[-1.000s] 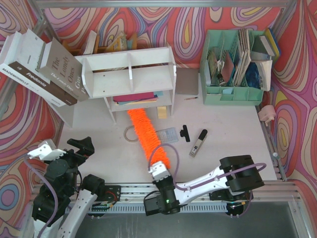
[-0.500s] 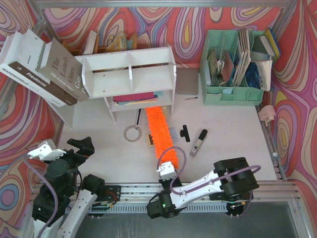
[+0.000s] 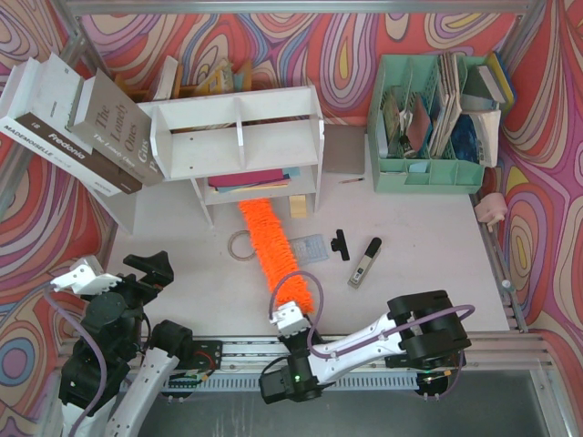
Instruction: Dust the bookshelf with a duster
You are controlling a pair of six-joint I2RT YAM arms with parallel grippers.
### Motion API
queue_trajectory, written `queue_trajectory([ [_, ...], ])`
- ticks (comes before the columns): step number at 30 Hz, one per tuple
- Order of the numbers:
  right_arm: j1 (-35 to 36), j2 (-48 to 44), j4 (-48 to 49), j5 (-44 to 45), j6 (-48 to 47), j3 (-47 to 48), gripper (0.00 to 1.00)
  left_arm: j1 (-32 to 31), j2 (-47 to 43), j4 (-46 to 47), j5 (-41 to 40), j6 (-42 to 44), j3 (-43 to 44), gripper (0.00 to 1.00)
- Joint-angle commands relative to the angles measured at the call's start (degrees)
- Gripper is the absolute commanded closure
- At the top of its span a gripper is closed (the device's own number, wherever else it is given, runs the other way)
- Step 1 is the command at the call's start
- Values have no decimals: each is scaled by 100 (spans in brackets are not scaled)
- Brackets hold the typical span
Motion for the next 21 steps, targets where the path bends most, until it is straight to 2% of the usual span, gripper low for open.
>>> queue_trajectory([
  [1, 25, -290, 2557, 426, -2950, -237, 100, -29, -30, 110, 23, 13, -63, 1],
  [3, 25, -475, 3036, 307, -3511, -426, 100, -25, -28, 105, 28, 17, -59, 2],
  [7, 17, -712, 3061, 335, -3267, -641, 100, -24, -27, 106, 17, 11, -59, 1],
  [9, 17, -759, 2351, 497, -2398, -599, 100, -29, -23, 105, 15, 8, -59, 2],
  [13, 2, -684, 315, 680, 7, -409, 100, -28, -28, 105, 15, 21, -59, 2],
  [18, 4, -115, -2262, 522, 3120, -52, 100, -27, -27, 100, 15, 15, -59, 2],
  [21, -6, 18, -2487, 481, 3318, 44, 100, -28, -28, 109, 15, 8, -59, 2],
])
